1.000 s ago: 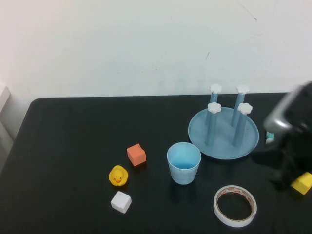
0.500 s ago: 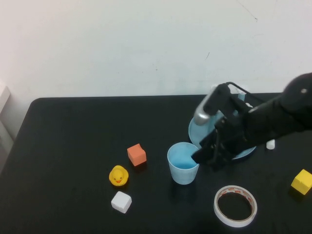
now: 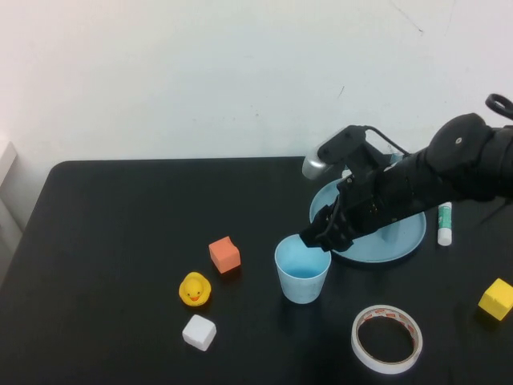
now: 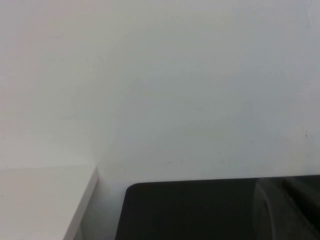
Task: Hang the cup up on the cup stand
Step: Pick up the cup from the table
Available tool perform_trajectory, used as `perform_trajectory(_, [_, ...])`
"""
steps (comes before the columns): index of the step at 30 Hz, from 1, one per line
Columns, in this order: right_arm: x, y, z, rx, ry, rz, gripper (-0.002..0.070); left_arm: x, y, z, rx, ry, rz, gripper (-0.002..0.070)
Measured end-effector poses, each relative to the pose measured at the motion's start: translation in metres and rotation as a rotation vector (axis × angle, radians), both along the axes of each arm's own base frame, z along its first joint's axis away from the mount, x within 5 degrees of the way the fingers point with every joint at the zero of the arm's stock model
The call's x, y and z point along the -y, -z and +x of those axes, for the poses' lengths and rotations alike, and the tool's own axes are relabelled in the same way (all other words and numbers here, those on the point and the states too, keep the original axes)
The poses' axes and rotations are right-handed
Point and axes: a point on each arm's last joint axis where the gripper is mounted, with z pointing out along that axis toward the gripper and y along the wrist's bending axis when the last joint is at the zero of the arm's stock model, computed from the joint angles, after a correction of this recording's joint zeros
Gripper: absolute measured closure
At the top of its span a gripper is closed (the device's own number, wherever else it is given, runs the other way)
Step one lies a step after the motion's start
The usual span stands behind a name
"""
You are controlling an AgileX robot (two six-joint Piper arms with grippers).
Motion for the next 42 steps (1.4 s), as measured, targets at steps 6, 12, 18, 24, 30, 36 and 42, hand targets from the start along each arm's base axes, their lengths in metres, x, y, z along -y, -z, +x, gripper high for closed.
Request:
perform_trajectory(6, [-0.001, 0.021, 0.003, -0.042, 0.003, -0.022, 0.027, 0.0, 0.001, 0.0, -0.007, 0.001, -0.001, 0.0676])
perform_trajectory(12, [0.0, 0.044, 0.008, -0.059, 0.014, -0.058, 0.0269, 0.0, 0.001, 0.0, -0.011, 0.001, -0.001, 0.0676])
perform_trajectory(18, [0.0, 0.057, 0.01, -0.074, 0.018, -0.076, 0.0269, 0.0, 0.001, 0.0, -0.011, 0.001, -0.001, 0.0676])
perform_trajectory(24, [-0.001, 0.055, 0.01, -0.074, 0.013, -0.071, 0.0269, 0.0, 0.001, 0.0, -0.011, 0.001, -0.001, 0.0676])
perform_trajectory(30, [-0.007, 0.033, 0.013, -0.065, -0.032, -0.035, 0.0269, 0.0, 0.001, 0.0, -0.011, 0.001, -0.002, 0.0676])
perform_trajectory(36, [-0.01, 0.003, 0.017, -0.006, -0.067, -0.023, 0.0269, 0.0, 0.001, 0.0, -0.011, 0.001, -0.002, 0.0676])
perform_trajectory(42, [-0.006, 0.017, 0.02, -0.017, -0.048, -0.101, 0.0269, 0.0, 0.001, 0.0, -0.011, 0.001, -0.002, 0.0676])
